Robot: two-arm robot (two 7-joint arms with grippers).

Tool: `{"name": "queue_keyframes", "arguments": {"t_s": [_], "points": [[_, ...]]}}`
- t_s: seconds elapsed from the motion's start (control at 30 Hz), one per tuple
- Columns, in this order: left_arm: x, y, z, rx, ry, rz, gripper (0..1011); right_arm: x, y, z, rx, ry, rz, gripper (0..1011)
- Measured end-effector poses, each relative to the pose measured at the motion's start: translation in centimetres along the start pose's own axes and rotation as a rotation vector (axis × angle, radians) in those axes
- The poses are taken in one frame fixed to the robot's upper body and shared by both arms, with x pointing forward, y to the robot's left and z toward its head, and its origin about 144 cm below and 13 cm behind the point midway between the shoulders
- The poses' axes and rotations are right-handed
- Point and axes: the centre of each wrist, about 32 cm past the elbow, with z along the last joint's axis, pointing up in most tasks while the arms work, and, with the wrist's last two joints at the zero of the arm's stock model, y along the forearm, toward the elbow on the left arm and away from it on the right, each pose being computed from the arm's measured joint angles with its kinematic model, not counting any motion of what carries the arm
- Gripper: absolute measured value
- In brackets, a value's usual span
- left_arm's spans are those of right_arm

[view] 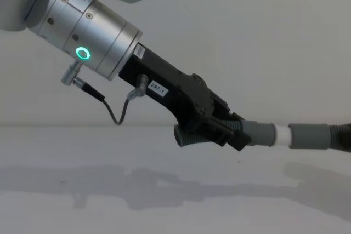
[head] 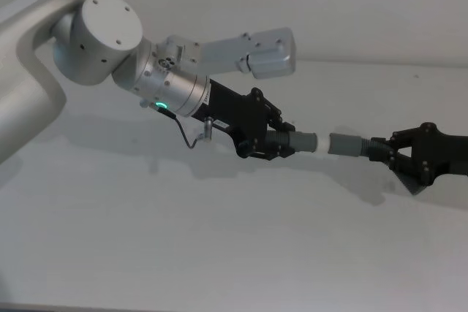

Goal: Use both hands to pick up one end of the pipe from the table, align the ends, and insert them.

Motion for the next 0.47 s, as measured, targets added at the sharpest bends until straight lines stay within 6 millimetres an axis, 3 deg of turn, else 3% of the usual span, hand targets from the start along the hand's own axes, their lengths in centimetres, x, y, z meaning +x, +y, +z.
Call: {"name": "queue_keyframes", "arguments": {"t_s": [0.47], "points": [[0.00, 0.02, -0.04, 0.000, 0.000, 0.000, 348, 0.01, 0.00, 0.03, 0.000, -0.001, 0.000, 156]]}}
